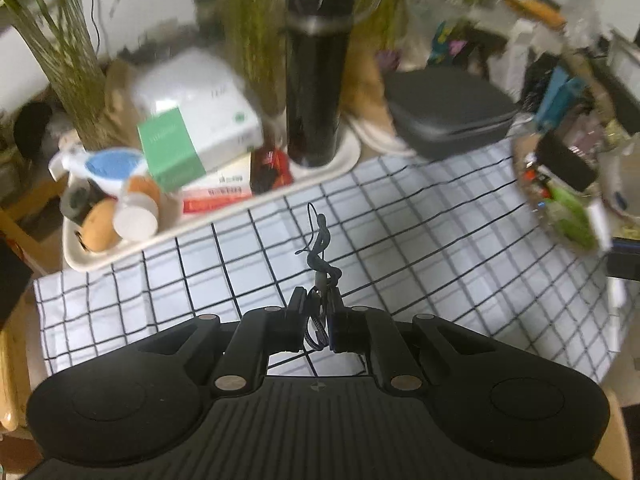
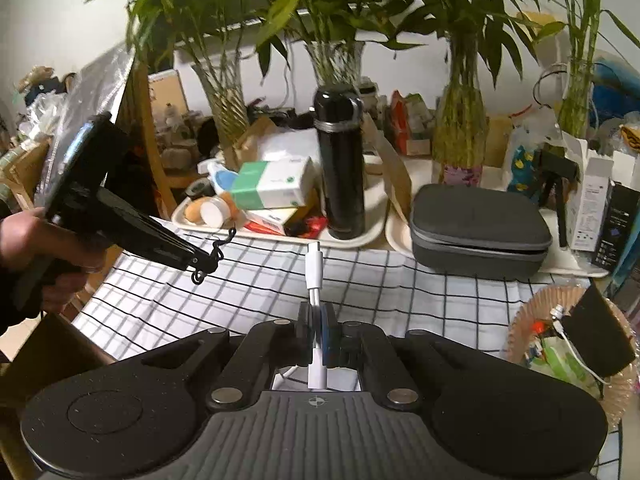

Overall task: Organize soft objects
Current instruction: 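Carry black cord with left tool while right tool carries white cable to box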

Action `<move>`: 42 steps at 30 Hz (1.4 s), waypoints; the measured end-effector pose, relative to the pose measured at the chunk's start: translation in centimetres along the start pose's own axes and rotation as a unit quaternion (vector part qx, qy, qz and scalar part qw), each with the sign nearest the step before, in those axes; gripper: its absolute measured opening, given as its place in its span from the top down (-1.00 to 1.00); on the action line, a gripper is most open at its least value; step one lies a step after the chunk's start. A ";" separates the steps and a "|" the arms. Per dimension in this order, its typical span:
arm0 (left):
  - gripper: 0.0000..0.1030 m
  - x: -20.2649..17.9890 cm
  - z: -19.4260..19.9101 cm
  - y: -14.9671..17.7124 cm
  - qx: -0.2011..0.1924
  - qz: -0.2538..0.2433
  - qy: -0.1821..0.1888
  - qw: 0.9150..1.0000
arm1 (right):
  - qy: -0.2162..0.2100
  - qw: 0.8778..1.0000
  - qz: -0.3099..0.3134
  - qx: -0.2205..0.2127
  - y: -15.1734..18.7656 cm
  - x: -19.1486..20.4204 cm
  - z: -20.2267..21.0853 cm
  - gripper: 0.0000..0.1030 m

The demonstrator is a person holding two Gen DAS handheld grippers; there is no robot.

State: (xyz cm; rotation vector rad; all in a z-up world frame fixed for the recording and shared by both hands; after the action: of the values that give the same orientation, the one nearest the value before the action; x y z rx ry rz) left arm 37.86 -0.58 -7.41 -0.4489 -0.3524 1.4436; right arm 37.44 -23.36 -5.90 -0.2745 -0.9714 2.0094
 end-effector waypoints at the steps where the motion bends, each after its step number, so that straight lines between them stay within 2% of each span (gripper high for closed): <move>1: 0.79 0.0 0.8 0.1 -0.008 -0.001 0.004 1.000 | -0.002 1.000 0.001 -0.001 -0.1 0.1 0.1 0.88; 11: 0.79 -1.4 8.0 3.0 -0.071 -0.002 0.030 0.997 | -0.057 0.998 0.010 -0.032 0.5 3.2 2.8 0.88; 16: 0.79 -2.1 11.0 5.0 -0.090 -0.009 0.042 0.995 | -0.052 0.998 0.019 -0.043 1.2 4.6 4.0 0.88; 25: 0.79 -2.5 14.7 9.1 -0.096 -0.018 0.063 0.993 | -0.057 0.996 0.016 -0.060 2.1 6.1 5.5 0.88; 35: 0.75 -2.3 15.4 14.0 -0.066 -0.039 0.062 0.995 | -0.069 0.995 0.036 -0.064 2.8 8.4 6.0 0.88; 37: 0.55 -2.2 15.4 15.1 -0.064 -0.039 0.056 0.996 | -0.072 0.994 0.039 -0.066 2.9 8.9 6.1 0.88; 39: 0.11 -1.9 15.7 16.2 -0.074 -0.022 0.053 0.996 | -0.073 0.994 0.043 -0.067 3.1 9.4 6.3 0.88; 42: -0.09 -1.5 15.8 17.6 -0.094 0.000 0.033 0.995 | -0.080 0.993 0.050 -0.065 3.4 10.1 6.4 0.88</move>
State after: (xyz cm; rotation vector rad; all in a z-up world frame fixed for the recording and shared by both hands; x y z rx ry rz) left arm 14.72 0.43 -2.33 -0.6471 -0.4360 1.3977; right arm 25.96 -19.95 -2.42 -0.2409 -1.2132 2.0869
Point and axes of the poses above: each gripper's, at about its wrist camera, not at the fingertips, and z roughly against the way its jaws point, x to its left, y to its underside, the point moved 4 cm from there along -z, roughly the way its jaws point, and after that the axes turned 2 degrees about z, right-handed, at the moved point
